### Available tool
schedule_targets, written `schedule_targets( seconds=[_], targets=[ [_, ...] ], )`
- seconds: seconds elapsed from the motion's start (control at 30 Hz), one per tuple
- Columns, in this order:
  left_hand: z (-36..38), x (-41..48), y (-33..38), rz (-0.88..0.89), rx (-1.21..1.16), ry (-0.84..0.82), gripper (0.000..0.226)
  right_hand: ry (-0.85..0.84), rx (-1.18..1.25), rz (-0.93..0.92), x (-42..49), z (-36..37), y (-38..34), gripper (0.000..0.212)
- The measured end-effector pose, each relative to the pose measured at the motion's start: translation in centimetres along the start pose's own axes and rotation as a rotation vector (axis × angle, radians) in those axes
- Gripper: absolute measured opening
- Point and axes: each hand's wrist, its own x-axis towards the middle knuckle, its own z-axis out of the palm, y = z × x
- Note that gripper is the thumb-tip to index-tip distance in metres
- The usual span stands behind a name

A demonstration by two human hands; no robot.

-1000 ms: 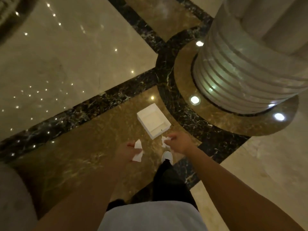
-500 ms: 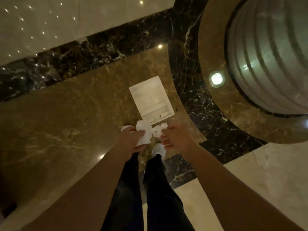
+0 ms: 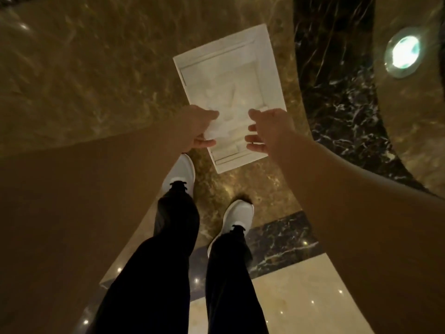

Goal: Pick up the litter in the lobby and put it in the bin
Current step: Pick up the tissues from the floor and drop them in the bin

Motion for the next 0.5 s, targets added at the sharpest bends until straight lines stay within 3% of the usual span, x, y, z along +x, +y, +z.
schedule_targets(
  seconds=[0.27, 0.5],
  targets=[
    [-1.1, -2.8, 1.4, 0.009, -0.062, -0.012, 0.015, -0.113, -0.247, -0.081, -2.9, -0.6, -4.5, 0.022],
    [-2.4, -18.5, 1.1, 0.137, 0.019, 0.119, 0.015, -0.15, -0.433, -0.161, -13.9, -5.6, -5.4, 0.014]
  ],
)
